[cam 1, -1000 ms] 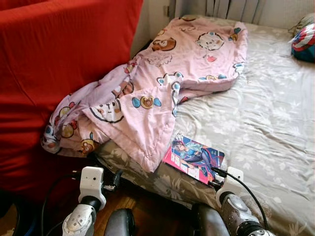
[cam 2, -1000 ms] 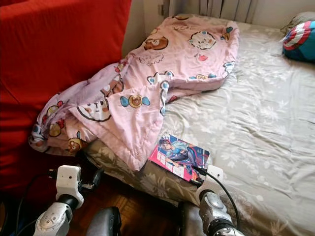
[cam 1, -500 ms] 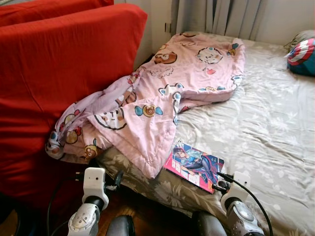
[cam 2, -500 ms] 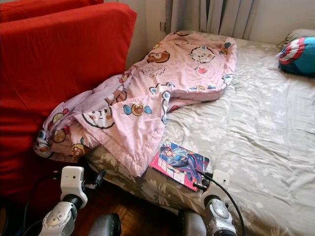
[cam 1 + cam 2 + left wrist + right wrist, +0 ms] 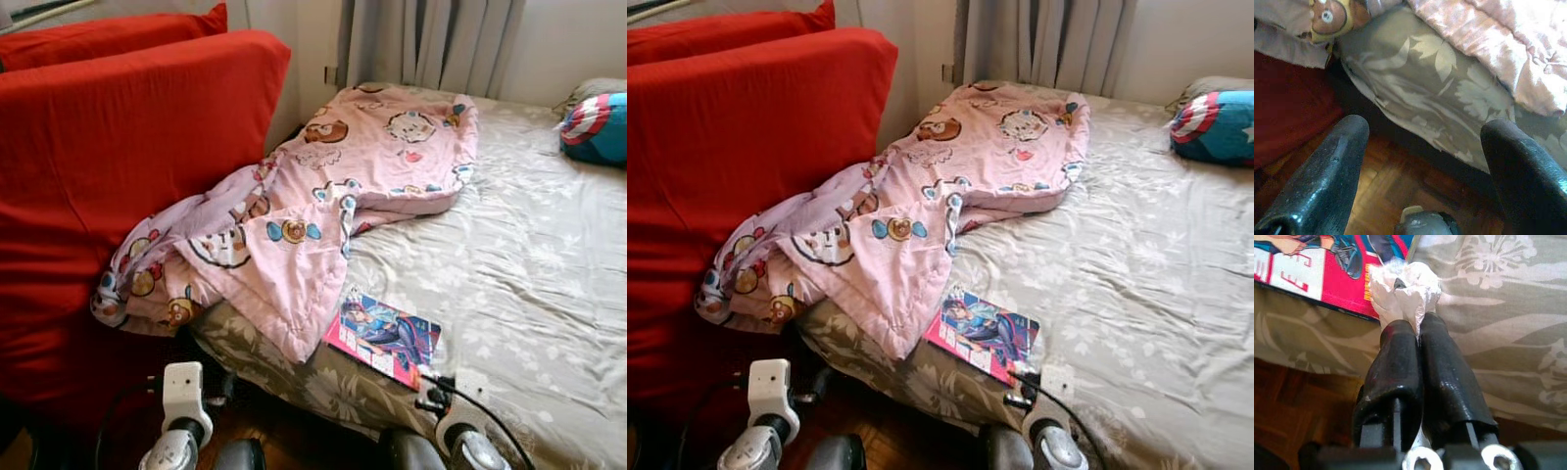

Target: Clean up the room

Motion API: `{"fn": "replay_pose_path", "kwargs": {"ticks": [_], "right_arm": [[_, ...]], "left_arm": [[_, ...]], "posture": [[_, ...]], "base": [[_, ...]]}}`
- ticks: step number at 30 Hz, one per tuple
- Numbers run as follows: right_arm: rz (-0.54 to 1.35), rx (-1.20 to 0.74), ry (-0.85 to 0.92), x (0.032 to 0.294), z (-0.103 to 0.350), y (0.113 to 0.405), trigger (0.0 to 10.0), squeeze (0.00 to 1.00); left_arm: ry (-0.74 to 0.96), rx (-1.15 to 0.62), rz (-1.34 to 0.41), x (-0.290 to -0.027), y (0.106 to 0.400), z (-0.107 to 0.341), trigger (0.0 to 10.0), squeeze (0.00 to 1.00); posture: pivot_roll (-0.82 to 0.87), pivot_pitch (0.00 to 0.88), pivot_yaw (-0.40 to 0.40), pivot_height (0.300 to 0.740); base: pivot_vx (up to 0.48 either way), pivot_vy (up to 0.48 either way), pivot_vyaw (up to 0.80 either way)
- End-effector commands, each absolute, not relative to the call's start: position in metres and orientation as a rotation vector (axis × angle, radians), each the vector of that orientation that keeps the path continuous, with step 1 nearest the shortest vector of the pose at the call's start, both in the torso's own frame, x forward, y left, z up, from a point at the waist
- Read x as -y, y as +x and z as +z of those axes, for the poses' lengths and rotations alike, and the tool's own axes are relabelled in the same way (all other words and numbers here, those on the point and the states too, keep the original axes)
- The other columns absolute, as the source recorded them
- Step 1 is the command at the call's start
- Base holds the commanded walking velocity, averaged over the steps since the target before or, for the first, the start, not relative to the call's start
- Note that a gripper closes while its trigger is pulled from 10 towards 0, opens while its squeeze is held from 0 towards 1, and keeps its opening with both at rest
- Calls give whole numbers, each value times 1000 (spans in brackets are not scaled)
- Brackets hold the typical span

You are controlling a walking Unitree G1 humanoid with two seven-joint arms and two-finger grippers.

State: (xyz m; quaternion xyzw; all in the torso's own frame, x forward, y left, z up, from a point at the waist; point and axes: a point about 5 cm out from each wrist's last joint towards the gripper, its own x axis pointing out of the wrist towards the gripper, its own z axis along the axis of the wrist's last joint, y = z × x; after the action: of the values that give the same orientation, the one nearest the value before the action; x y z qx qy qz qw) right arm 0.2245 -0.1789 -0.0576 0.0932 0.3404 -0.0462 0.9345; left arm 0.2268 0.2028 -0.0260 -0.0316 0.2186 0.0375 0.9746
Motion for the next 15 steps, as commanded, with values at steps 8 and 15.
{"fn": "replay_pose_path", "kwargs": {"ticks": [8,15], "right_arm": [[-70,-757,161,177,-65,214,10000,0],[-93,-842,102,192,-77,191,10000,0]], "left_arm": [[-113,-555,134,-207,212,-48,10000,0],[-210,-653,236,-211,204,-60,10000,0]], "posture": [[9,0,-42,711],[19,0,-54,720]], "base": [[0,0,0],[0,0,0]]}}
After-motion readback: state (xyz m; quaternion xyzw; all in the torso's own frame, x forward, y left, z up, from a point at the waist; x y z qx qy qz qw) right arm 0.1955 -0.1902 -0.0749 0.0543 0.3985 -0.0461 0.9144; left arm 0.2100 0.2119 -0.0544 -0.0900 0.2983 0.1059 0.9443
